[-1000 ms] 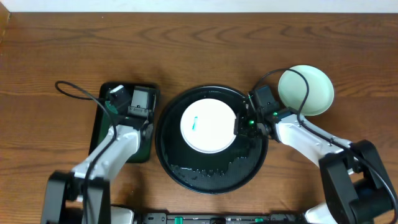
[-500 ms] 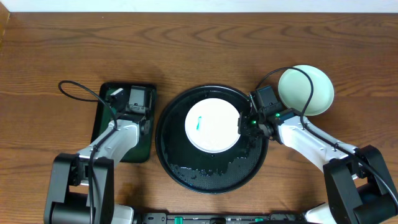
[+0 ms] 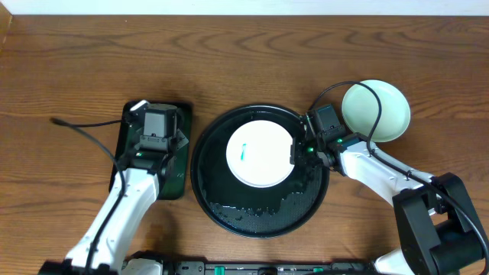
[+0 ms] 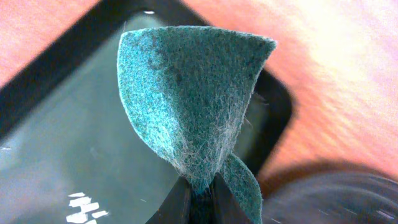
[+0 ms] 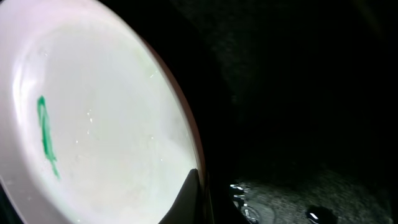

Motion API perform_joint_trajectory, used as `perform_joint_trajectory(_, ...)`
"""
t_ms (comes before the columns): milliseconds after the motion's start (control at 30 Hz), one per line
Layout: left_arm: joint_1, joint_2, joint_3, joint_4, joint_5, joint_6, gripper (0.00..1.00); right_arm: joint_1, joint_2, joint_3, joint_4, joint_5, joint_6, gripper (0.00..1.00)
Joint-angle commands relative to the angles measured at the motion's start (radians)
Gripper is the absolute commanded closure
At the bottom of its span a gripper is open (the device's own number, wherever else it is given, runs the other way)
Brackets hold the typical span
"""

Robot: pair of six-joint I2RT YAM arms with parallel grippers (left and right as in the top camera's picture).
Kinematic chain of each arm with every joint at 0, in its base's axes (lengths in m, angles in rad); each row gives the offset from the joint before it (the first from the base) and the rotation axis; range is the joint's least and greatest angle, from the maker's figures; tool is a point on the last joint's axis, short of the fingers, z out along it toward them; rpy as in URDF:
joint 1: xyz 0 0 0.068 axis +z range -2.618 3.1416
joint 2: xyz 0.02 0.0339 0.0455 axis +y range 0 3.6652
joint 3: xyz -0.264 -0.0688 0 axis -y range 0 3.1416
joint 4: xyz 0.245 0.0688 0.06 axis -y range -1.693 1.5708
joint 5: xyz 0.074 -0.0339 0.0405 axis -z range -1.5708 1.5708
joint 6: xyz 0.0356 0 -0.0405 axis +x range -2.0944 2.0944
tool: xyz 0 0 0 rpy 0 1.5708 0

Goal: Clean dirty plates on tray and stack at the side
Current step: 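Bring the left gripper with the sponge over the white plate, then scrub the white plate with the sponge while the right gripper holds it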

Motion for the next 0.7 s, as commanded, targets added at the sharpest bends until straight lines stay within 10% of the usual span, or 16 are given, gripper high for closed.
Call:
perform_joint_trajectory(0,-0.006,-0.062,0.001,0.003,0.154,0.014,0.93,0.016,0.01,-0.003,0.01,-0.054,-0.067,0.99)
perform_joint_trajectory(167,-0.061,-0.091,0.001,0.045,0.299,0.16,0.93,0.058,0.01,-0.003,0.02,-0.049,-0.11,0.99)
perform_joint_trajectory(667,-0.409,0.014,0.0,-0.012,0.219,0.1,0.92,0.055,0.01,-0.002,0.043,-0.035,-0.087,0.99)
